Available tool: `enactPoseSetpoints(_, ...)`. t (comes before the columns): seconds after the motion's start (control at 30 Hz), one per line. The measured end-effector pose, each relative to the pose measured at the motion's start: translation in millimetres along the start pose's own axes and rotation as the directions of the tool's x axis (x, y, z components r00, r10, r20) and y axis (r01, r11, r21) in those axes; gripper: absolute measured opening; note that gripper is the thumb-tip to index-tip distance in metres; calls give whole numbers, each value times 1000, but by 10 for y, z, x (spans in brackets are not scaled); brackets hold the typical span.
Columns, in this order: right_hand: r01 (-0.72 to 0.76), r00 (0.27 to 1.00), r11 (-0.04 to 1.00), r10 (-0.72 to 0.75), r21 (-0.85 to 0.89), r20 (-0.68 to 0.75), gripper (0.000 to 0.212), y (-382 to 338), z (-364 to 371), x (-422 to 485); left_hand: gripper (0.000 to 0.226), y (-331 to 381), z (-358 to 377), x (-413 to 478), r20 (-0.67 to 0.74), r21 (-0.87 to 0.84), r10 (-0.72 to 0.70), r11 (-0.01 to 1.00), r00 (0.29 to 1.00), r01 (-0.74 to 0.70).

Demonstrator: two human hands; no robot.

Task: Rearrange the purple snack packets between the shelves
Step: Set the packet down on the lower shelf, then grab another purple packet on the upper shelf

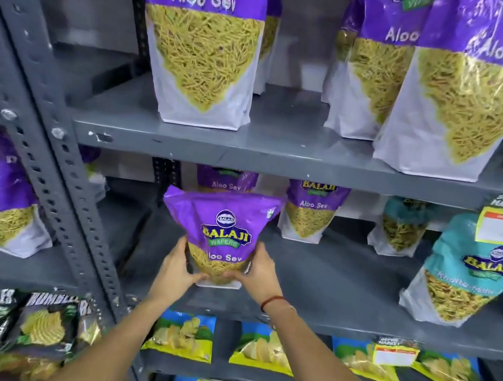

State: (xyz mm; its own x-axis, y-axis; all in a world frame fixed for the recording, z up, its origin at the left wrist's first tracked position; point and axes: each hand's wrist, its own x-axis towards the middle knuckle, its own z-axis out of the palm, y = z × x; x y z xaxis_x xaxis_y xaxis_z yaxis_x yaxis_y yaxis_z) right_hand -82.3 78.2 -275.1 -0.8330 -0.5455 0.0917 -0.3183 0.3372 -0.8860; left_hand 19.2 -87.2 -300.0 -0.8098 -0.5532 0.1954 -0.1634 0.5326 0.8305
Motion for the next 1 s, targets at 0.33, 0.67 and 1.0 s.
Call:
enactPoseSetpoints(0.33, -4, 997, 999, 1, -33, -82, 82, -38, -238, -94, 59, 117, 10, -13, 81, 283, -293, 923, 953, 260)
enactPoseSetpoints(0.67, 528, 610, 844, -453, -93, -650, 5, -1234, -1688, -800, 22, 2572, -340, -288, 228, -168, 364, 928, 903, -332)
enactPoseSetpoints(1.0, 424, 504, 903, -304, -75, -809, 41, -1505, -3041, -433, 65, 3815, 215, 184, -86, -174, 549, 813, 831, -555)
